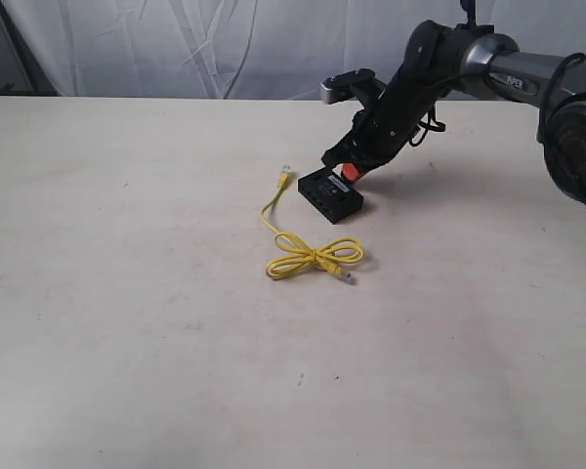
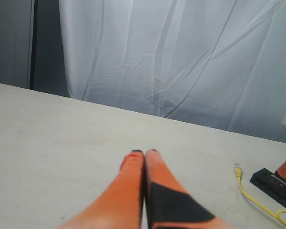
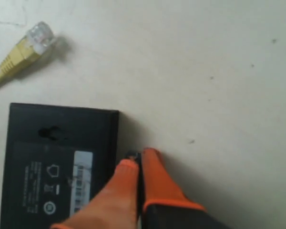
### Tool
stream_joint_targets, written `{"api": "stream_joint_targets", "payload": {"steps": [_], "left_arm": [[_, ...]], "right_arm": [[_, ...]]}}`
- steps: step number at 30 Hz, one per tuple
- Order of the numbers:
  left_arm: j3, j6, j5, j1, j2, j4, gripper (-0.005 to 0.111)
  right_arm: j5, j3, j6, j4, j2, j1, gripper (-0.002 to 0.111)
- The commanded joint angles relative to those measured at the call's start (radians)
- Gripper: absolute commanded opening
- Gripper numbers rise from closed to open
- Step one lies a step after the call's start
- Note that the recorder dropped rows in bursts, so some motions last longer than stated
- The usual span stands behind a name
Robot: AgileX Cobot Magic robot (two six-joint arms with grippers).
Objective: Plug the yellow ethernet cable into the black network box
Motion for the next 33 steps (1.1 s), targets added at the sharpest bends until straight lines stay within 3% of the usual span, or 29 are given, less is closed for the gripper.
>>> {"api": "stream_joint_targets", "payload": {"steps": [1, 11, 17, 21, 24, 26, 29, 33], "left_arm": [[0.005, 0.002, 0.002, 0.003, -0.006, -0.001, 0.0], [0.005, 0.002, -0.009, 0.003, -0.006, -0.028, 0.0], [0.005, -0.009, -0.082, 0.003, -0.006, -0.212, 0.0], [-0.008, -0.009, -0.022, 0.003, 0.046, -0.304, 0.0], [-0.138, 0.02, 0.063, 0.001, 0.242, -0.267, 0.0], [-0.232, 0.049, 0.032, 0.001, 0.387, -0.271, 0.0], [-0.404, 0.227, 0.076, 0.001, 0.612, -0.269, 0.0], [-0.698, 0.46, 0.367, 0.001, 1.032, -0.306, 0.0]], "right_arm": [[0.03, -0.005, -0.011, 0.013, 0.005, 0.015, -0.001], [0.057, -0.005, -0.023, 0.015, 0.005, 0.036, -0.001], [0.045, -0.005, -0.026, 0.014, 0.005, 0.036, -0.001], [0.033, -0.005, -0.026, 0.014, 0.005, 0.036, -0.001], [0.042, -0.005, -0.026, 0.014, 0.005, 0.036, -0.001], [0.049, -0.005, -0.026, 0.014, 0.005, 0.036, -0.001], [0.038, -0.005, -0.026, 0.025, 0.005, 0.036, -0.001], [-0.039, -0.005, -0.032, 0.041, 0.007, 0.036, -0.001]]}}
